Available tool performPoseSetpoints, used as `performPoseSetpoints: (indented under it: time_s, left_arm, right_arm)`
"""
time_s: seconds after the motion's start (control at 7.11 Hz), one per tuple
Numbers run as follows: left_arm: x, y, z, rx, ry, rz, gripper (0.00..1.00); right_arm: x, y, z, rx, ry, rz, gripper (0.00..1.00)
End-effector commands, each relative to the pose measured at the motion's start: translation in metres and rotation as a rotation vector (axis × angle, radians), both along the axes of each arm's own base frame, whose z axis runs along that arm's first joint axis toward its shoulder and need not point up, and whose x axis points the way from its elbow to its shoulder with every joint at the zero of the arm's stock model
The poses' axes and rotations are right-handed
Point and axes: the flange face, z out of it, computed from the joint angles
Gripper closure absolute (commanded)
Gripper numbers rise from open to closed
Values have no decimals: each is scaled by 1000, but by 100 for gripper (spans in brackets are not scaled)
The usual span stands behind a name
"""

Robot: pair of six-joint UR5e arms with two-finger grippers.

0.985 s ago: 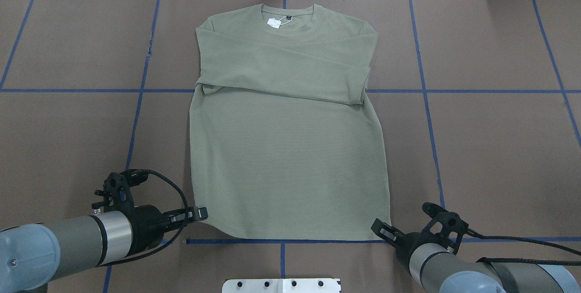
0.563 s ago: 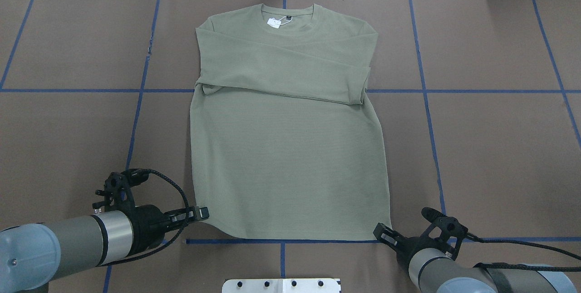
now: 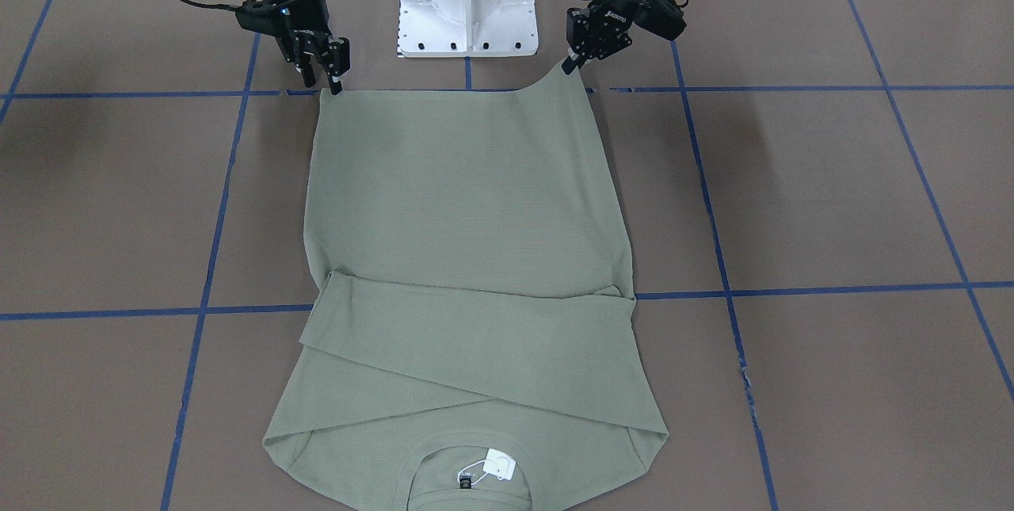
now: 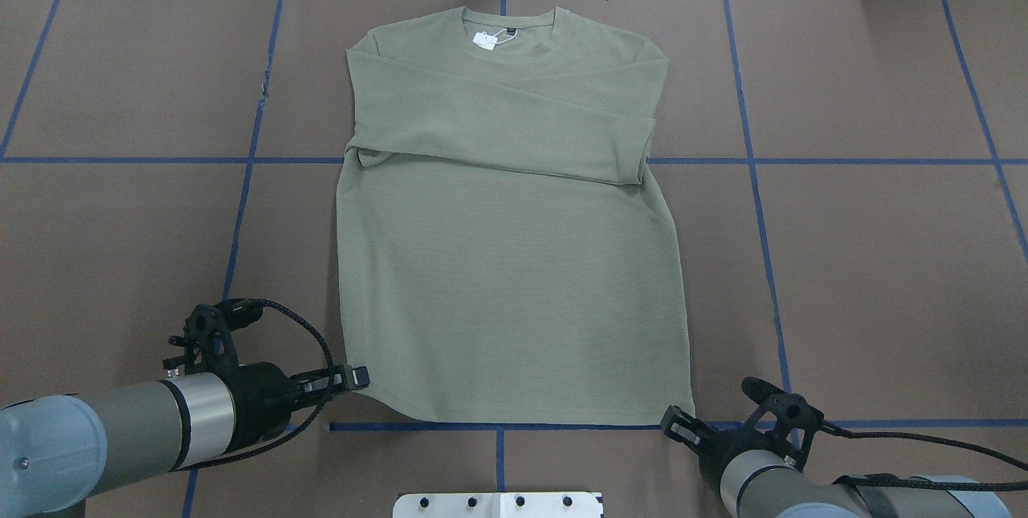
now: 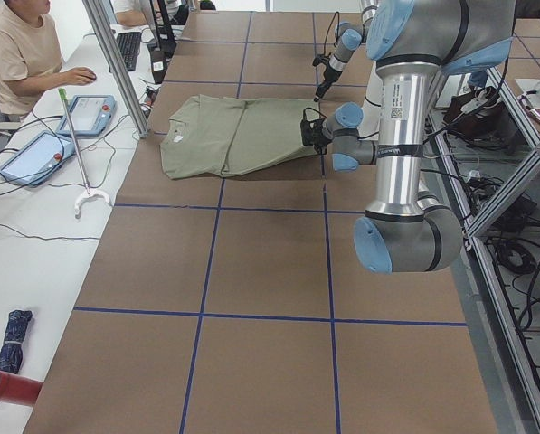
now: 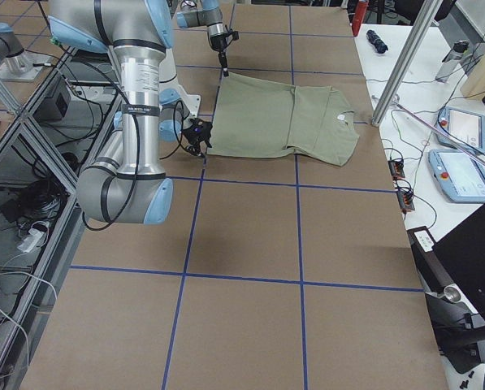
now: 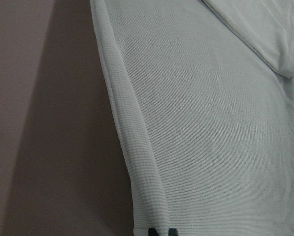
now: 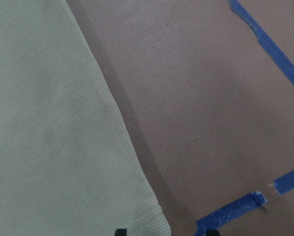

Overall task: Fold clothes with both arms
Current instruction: 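Grasp the two hem corners with the left and right grippers, then lift the hem with both grippers and carry it toward the collar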

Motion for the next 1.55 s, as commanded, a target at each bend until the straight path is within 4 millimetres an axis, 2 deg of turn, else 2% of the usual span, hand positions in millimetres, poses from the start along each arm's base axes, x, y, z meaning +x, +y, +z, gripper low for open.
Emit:
performPoseSetpoints:
  time_s: [0.0,0.14,0.28,0.56,0.7,0.84,0.98,1.13,1.27,1.41]
  left_arm:
    - [0,0,0,0,0,0,100]
    - [0,0,0,0,0,0,100]
    - [0,0,-1,1,3,0,100]
    - [-1,0,-2,1,6,0,100]
    - [-11,2,-14,5,27,5,100]
    - [-37,9,-30,-2,50,65,100]
    - [-75,12,-52,-11,59,99,100]
    - [-114,25,-89,-20,61,147,100]
    - [-162,38,-131,-32,70,212,100]
    - [-192,35,-147,-43,58,234,100]
  right_arm:
    - [-1,1,-1,1,-2,0,63]
    - [-2,1,-5,6,-10,6,84]
    - [-7,1,-8,6,-16,6,100]
    - [-1,-11,-14,10,-28,29,100]
    - [13,-27,-22,14,-35,55,100]
    - [45,-29,-58,8,-25,43,100]
    - [98,-21,-111,-37,6,-8,100]
    - [159,-11,-162,-78,-5,-62,100]
    - [181,-17,-206,-150,-59,-89,100]
    - [189,-27,-233,-211,-77,-98,100]
